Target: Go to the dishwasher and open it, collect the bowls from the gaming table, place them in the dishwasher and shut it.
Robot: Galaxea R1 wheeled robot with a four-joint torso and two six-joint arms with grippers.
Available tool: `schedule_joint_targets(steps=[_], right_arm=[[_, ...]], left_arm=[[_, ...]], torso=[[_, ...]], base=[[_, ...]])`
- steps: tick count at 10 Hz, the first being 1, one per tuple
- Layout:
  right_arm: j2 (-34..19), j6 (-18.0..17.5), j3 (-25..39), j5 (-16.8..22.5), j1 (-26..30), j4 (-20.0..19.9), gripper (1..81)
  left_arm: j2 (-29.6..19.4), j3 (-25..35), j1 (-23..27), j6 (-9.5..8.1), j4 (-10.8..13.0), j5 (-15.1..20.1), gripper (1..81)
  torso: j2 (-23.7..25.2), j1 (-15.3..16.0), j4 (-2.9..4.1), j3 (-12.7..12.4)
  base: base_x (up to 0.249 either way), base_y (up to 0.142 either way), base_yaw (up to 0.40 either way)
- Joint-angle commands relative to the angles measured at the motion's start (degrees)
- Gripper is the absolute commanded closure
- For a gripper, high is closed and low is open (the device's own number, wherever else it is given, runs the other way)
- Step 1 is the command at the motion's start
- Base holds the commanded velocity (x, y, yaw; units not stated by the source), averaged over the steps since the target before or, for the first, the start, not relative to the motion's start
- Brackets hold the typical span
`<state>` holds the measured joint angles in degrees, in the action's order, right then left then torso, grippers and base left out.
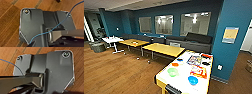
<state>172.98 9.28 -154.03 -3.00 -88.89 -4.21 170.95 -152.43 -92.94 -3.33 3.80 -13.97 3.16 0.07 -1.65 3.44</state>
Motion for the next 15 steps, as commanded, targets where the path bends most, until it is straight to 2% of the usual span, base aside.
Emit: schedule_joint_targets(steps=[1,15], right_arm=[[-0.3,0.1,0.2,3.1,2.7,0.1,1.0],[-0.5,0.1,0.1,2.8,2.5,0.1,1.0]], left_arm=[[-0.1,0.1,2.0,-0.19,0.3,2.4,1.0],[0.0,0.1,1.8,-0.19,0.2,2.4,1.0]], torso=[[0.0,0.0,0.0,0.0],[0.0,0.0,0.0,0.0]], base=[[0.132,0.106,0.0],[0.133,0.094,0.0]])
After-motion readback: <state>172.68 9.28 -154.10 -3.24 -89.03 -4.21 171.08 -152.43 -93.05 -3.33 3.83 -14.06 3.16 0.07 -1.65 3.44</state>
